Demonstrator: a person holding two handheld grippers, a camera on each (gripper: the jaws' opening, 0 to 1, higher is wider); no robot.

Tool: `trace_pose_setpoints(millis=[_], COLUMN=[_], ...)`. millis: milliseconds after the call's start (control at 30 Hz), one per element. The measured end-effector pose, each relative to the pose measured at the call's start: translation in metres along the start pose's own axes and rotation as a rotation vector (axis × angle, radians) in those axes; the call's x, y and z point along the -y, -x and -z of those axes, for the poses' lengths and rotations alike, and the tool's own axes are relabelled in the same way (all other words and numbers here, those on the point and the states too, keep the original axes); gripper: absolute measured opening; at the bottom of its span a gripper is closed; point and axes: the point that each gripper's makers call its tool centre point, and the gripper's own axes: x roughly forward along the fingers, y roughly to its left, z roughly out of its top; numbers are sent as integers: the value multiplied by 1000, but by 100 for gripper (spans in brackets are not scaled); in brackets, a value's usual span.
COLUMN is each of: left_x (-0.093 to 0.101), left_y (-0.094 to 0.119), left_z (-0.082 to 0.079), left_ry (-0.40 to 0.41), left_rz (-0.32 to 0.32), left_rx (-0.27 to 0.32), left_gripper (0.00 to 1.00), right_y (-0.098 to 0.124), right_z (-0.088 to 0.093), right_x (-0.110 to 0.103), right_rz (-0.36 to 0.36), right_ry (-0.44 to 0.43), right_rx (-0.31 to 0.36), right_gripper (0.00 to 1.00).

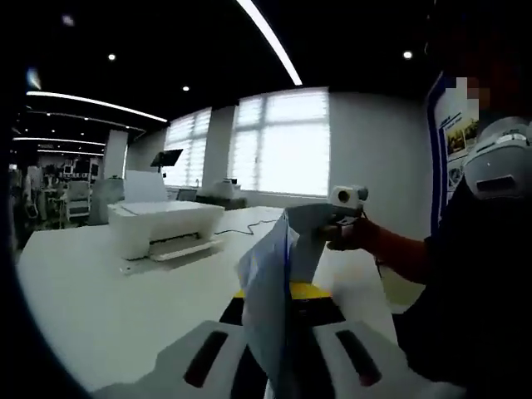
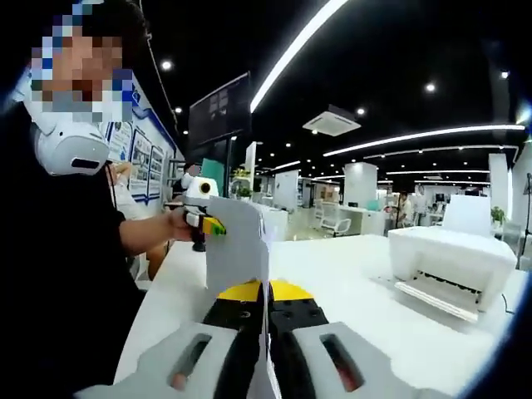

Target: Organize the stack of printing papers by aligning and flattening the scattered papers on the table

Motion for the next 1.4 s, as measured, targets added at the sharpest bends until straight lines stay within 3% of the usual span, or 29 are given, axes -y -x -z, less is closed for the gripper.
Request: trace_pose_setpoints(millis=[200, 333, 567, 667, 800, 1067, 1133, 1400], left_x=[2, 3, 3, 4, 3, 11, 11, 5], left_y=[0, 0, 0, 1, 2, 2, 2, 5], left_z=[1, 1, 1, 0, 0, 1, 1, 1], left_ry=[-17, -41, -52, -57, -68, -116, -120, -117], left_rz=[9, 24, 46, 53, 63, 103, 102, 98], left_rx=[-3, -5, -11, -11, -11, -13, -15, -16], left_gripper=[6, 6, 6, 6, 6, 6, 6, 6], right_y=[0, 2, -5, -12, -22, -36, -43, -75], right_z=[-2, -8, -38, -44, -44, -54, -57, -57], right_x=[0, 6, 1, -1, -6, -6, -15, -31], right_rz=[-8, -4, -113, -155, -220, -255, -297, -385], right_ry=[-3, 21, 155, 174, 216, 276, 317, 367], right_rx=[-7, -48, -153, -197, -279, -356, -414, -533], right_gripper=[0, 15, 19, 19, 19, 25, 27, 26])
